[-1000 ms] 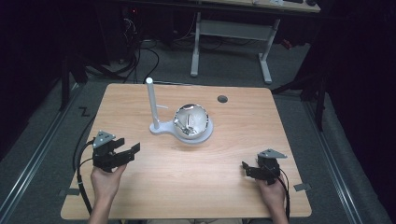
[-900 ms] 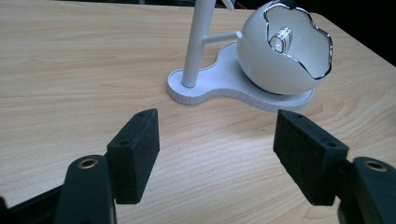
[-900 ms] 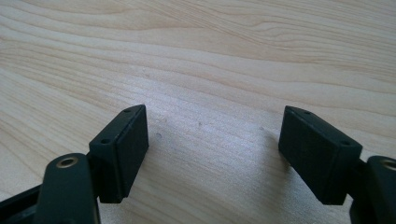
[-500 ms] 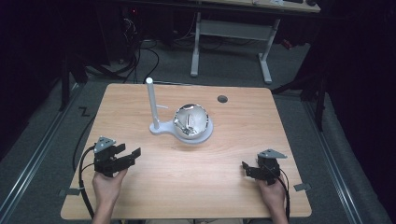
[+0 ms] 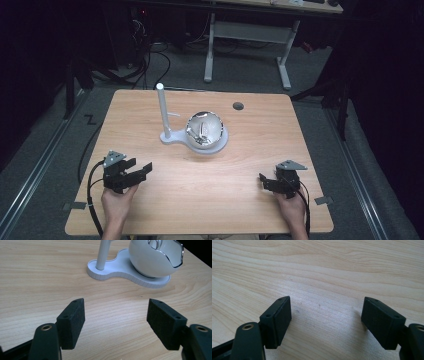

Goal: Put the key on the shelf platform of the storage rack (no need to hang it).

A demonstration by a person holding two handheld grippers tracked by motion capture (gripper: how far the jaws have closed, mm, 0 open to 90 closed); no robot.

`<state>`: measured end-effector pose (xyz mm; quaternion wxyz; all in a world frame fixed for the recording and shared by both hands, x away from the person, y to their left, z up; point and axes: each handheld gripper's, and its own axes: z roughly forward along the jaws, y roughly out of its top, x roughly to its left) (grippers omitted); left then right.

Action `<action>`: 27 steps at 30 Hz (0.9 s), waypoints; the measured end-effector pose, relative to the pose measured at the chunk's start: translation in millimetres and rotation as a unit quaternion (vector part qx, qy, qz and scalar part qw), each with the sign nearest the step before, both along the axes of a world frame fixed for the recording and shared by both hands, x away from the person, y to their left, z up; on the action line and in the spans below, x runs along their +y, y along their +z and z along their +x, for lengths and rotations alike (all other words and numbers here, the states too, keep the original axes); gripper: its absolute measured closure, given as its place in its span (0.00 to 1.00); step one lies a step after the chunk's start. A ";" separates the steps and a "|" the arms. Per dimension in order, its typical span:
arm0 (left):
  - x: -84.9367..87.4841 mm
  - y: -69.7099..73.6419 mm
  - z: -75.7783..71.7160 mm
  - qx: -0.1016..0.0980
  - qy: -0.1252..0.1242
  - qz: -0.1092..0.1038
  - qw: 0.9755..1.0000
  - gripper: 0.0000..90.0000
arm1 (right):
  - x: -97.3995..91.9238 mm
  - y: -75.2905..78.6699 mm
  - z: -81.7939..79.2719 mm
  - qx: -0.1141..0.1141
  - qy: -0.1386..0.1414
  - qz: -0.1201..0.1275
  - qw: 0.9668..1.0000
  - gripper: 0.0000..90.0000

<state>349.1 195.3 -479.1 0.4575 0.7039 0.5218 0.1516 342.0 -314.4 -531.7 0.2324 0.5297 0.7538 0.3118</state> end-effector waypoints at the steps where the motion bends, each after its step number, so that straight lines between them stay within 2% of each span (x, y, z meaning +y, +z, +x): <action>1: 0.1 -1.5 0.3 0.002 -0.003 -0.004 1.000 0.35 | 0.0 0.0 0.0 0.000 0.000 0.000 1.000 0.27; 4: 0.5 -6.6 1.7 0.009 -0.005 -0.018 1.000 0.35 | 0.0 0.0 0.0 0.000 0.000 0.000 1.000 0.27; 10: -3.2 -14.0 4.1 0.018 -0.009 -0.013 1.000 0.34 | -0.1 0.0 0.0 0.000 0.000 0.000 1.000 0.27; 14: -6.3 -16.9 5.5 0.021 -0.019 -0.019 0.999 0.33 | -0.1 0.0 0.0 0.000 0.000 0.000 1.000 0.27; 21: -13.9 -23.3 7.5 0.028 -0.026 -0.001 0.999 0.32 | -0.1 0.0 0.0 0.000 0.000 0.001 1.000 0.27; 27: -22.6 -31.6 8.7 0.025 -0.031 0.019 0.999 0.28 | -0.1 0.0 0.0 0.000 0.000 0.001 1.000 0.27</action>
